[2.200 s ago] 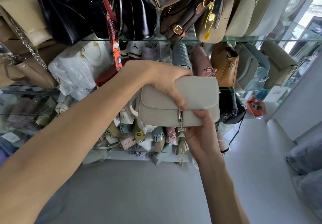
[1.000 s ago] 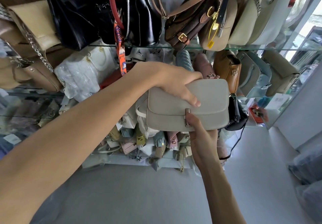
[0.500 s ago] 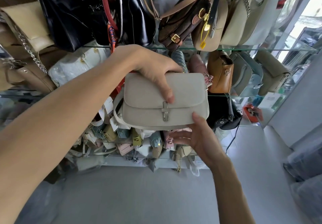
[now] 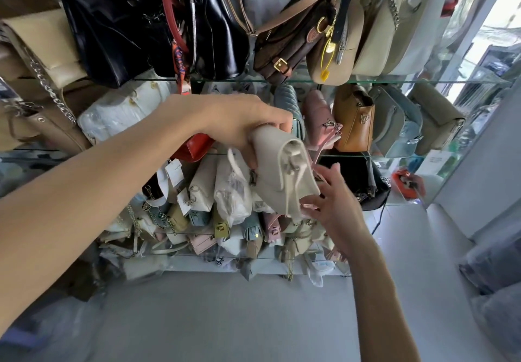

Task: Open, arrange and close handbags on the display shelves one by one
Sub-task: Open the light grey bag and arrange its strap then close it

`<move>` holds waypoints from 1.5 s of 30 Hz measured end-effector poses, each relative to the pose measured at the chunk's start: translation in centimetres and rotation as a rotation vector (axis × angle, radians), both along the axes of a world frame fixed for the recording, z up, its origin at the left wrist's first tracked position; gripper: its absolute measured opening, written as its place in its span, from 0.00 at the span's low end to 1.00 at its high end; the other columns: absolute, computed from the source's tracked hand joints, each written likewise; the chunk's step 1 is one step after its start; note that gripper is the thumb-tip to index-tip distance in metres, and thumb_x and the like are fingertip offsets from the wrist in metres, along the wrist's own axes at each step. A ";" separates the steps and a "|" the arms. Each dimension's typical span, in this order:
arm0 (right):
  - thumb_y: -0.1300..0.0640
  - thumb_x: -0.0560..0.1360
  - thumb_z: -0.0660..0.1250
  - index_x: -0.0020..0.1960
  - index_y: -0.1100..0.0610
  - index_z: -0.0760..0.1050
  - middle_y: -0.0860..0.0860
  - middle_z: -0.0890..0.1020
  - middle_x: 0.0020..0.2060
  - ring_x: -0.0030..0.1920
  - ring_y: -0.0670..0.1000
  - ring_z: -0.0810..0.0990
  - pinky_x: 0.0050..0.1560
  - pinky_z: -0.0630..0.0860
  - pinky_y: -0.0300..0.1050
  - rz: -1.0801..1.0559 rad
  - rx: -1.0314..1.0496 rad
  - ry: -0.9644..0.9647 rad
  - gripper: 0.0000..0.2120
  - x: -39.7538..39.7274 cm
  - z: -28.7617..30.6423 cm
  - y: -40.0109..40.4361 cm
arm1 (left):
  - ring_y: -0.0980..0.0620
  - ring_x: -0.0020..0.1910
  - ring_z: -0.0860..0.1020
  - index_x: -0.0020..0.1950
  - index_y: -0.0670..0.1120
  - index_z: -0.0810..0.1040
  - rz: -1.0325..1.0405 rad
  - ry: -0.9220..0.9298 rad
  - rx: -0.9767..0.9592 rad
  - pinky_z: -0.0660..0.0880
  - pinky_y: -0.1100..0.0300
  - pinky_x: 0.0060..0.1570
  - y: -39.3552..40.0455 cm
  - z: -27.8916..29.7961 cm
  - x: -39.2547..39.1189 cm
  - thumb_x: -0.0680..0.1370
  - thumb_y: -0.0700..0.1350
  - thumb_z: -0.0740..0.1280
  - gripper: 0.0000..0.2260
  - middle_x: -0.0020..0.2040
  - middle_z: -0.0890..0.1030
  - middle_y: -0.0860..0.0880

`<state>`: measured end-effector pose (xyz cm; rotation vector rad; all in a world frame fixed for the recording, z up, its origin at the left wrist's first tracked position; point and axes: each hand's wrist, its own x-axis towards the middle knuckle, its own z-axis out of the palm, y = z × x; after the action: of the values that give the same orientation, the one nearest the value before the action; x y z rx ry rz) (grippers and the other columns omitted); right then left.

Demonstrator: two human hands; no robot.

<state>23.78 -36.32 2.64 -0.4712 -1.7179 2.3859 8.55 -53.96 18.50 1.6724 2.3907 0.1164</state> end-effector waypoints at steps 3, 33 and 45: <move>0.29 0.77 0.56 0.73 0.58 0.73 0.58 0.84 0.54 0.50 0.57 0.86 0.45 0.83 0.53 0.176 -0.201 -0.068 0.39 -0.7 0.3 -1.6 | 0.61 0.43 0.76 0.51 0.58 0.73 -0.123 0.089 0.097 0.68 0.74 0.48 -0.1 -0.5 0.5 0.69 0.38 0.80 0.22 0.43 0.78 0.57; 0.59 0.71 0.73 0.70 0.59 0.74 0.54 0.85 0.60 0.62 0.56 0.84 0.55 0.83 0.51 -0.070 -0.383 0.217 0.27 0.1 -0.1 -4.5 | 0.61 0.46 0.84 0.55 0.54 0.79 0.362 -0.426 0.032 0.78 0.66 0.40 -4.4 -0.5 -0.9 0.67 0.53 0.81 0.20 0.48 0.85 0.61; 0.64 0.72 0.71 0.70 0.60 0.74 0.54 0.85 0.61 0.62 0.55 0.84 0.55 0.82 0.51 0.003 -0.343 0.297 0.26 0.3 -0.2 -6.6 | 0.61 0.43 0.85 0.54 0.56 0.78 0.297 -0.310 0.001 0.80 0.64 0.41 0.2 0.5 1.4 0.71 0.58 0.79 0.17 0.48 0.86 0.57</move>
<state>24.04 -42.91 2.45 -0.1422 -1.1948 2.6026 9.97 -53.75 19.03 1.1859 2.3750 0.3936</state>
